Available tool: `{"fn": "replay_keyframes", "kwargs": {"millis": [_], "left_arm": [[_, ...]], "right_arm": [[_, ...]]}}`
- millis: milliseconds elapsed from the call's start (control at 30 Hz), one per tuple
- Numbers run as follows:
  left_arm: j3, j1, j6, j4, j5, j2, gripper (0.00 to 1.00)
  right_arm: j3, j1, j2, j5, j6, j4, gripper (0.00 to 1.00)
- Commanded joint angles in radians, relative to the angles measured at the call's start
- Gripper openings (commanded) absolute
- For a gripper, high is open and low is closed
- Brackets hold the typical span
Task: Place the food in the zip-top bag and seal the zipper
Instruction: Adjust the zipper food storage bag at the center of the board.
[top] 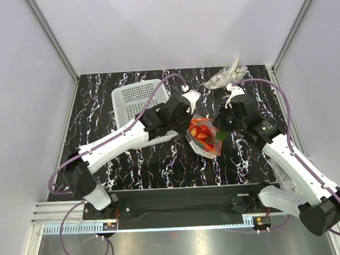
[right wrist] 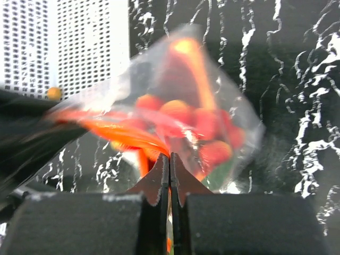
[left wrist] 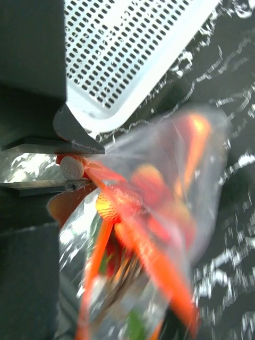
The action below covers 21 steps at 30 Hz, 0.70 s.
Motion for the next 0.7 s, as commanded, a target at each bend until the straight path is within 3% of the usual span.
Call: {"fn": "replay_keyframes", "kwargs": {"millis": [0,33,200,333,467,500,600,633,667], "left_arm": [[0.081,0.024,-0.021,-0.101,0.141,-0.102,0.0],[0.081,0.035,-0.028,-0.095,0.244,-0.113,0.0],[0.037,0.119,-0.09,-0.029,0.474,-0.174,0.0],[-0.024,0.195,-0.143,0.075,0.678,-0.2,0.0],[-0.095,0.267,-0.203,0.17,0.785,-0.196,0.0],[-0.115,0.274,-0.212,0.199,0.798,-0.191,0.0],[-0.126,0.29,-0.235,0.227,0.822,-0.164,0.0],[-0.121,0.291,-0.235,0.23,0.822,-0.156,0.0],[-0.118,0.29,-0.234,0.232,0.821,-0.145,0.0]], "right_arm": [[0.089,-0.037,0.056,0.06,-0.071,-0.027,0.0],[0.104,-0.041,0.072,0.067,-0.075,-0.035,0.0],[0.15,-0.049,0.115,0.048,-0.098,-0.043,0.0],[0.17,-0.049,0.132,-0.013,-0.121,-0.076,0.06],[0.147,-0.049,0.083,-0.091,-0.126,-0.072,0.42],[0.143,-0.049,0.055,-0.122,-0.126,-0.072,0.62],[0.144,-0.049,0.023,-0.183,-0.129,-0.096,0.7],[0.149,-0.049,0.018,-0.197,-0.131,-0.107,0.68],[0.156,-0.049,0.01,-0.209,-0.132,-0.116,0.57]]}}
